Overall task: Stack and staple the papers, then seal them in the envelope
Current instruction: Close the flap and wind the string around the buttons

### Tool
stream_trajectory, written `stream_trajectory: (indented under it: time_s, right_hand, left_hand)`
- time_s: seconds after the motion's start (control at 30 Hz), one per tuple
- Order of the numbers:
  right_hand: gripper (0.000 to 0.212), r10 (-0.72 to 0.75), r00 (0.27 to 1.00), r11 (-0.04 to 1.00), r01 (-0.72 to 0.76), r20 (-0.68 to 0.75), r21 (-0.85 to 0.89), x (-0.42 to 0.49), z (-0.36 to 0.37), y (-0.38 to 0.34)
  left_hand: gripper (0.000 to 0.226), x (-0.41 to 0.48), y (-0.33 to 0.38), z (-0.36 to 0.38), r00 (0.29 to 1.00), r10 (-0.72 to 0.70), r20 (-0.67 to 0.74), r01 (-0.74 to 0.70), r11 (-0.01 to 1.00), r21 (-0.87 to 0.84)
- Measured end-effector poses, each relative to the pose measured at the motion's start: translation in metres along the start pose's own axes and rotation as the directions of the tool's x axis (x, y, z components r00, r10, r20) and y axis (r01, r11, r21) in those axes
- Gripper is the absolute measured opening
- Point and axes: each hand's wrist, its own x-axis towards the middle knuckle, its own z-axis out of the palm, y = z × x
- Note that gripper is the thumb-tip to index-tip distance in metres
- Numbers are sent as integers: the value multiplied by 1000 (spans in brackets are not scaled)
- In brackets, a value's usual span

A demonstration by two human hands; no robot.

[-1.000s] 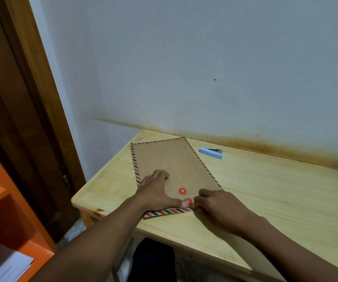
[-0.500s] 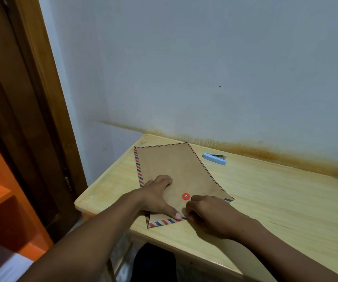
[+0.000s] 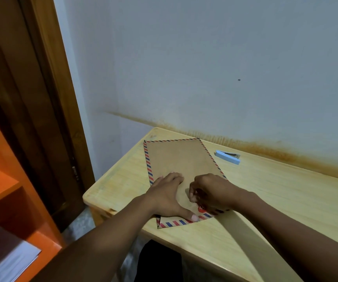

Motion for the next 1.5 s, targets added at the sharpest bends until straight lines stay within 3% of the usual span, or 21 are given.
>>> stream_trajectory:
  time_s: [0.3, 0.53, 1.03, 1.17, 1.4, 1.5]
  right_hand:
    - [5, 107, 994, 975, -110, 28, 194, 28, -1, 21]
    - [10, 135, 991, 965, -136, 17, 225, 26, 2, 33]
    - [14, 200, 973, 964, -173, -117, 202, -31, 18, 47]
    - [7, 211, 963, 968, -183, -165, 169, -51, 20, 52]
    - [8, 262, 958, 936, -223, -117, 271, -76, 16, 57]
    - [8, 308, 947, 909, -264, -93, 322, -73, 9, 64]
  left_hand:
    - [122, -2, 18, -5, 998, -49, -48, 50, 999, 12]
    - [116, 4, 25, 3, 990, -59, -129, 70, 995, 78]
    - [120, -6, 27, 5, 989, -66, -131, 75, 995, 72]
    - [125, -1, 20, 5, 994, -26, -103, 34, 997, 74]
    - [127, 13, 24, -4, 999, 6, 34, -12, 982, 186]
    - [125, 17, 24, -4, 997, -1, 79, -11, 988, 156]
